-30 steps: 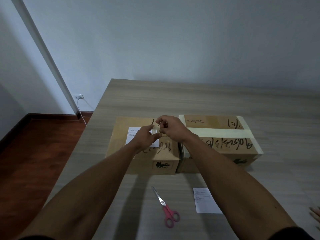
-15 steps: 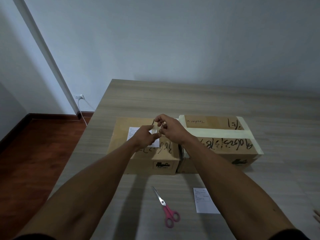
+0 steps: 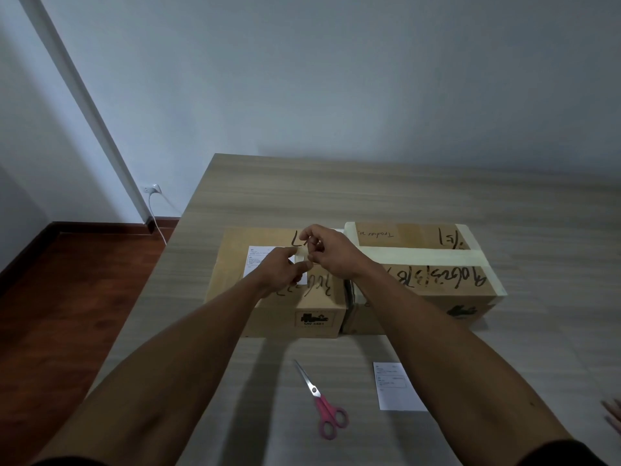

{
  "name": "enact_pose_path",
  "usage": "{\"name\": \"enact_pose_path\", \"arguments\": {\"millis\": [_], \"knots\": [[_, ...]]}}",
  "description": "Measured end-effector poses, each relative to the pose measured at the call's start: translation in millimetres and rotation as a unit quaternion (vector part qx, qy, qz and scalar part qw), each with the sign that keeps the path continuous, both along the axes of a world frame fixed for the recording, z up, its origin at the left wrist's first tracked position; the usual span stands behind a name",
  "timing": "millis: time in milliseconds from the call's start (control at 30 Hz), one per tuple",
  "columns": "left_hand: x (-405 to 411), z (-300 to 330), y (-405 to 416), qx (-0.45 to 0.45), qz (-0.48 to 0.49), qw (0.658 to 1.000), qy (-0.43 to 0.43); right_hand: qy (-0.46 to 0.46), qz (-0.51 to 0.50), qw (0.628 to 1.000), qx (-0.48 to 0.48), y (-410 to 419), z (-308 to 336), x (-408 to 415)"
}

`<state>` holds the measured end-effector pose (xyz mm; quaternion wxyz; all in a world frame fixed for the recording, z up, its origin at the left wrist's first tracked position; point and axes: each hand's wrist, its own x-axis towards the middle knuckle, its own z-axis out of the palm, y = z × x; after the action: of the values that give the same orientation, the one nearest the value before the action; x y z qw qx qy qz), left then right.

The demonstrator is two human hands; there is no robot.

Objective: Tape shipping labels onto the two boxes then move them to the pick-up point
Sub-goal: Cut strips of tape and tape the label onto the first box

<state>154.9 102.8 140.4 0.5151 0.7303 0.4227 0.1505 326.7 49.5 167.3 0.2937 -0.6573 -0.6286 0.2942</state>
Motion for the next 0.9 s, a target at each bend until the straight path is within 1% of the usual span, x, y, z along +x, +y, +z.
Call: {"name": "enact_pose_path", "arguments": {"millis": [100, 333, 633, 900], "knots": [[-1.0, 2.4, 2.0, -0.004, -0.005, 1.000, 0.009, 0.007, 0.000, 1.000, -0.006, -2.2, 2.7, -2.6], [-5.4, 9.8, 4.0, -0.023, -0.021, 0.999, 0.027, -0.017, 0.026, 1.000, -0.005, -2.7, 1.4, -5.2], [-5.8, 14.7, 10.8, -0.066, -0.032, 0.997, -0.016, -0.018, 0.023, 1.000, 0.002, 1.0, 5.9, -4.7], [-5.4, 12.2, 9.9, -0.080, -0.021, 0.996, -0.036, -0.037, 0.034, 0.999, 0.000, 3.7, 6.5, -3.5]]}}
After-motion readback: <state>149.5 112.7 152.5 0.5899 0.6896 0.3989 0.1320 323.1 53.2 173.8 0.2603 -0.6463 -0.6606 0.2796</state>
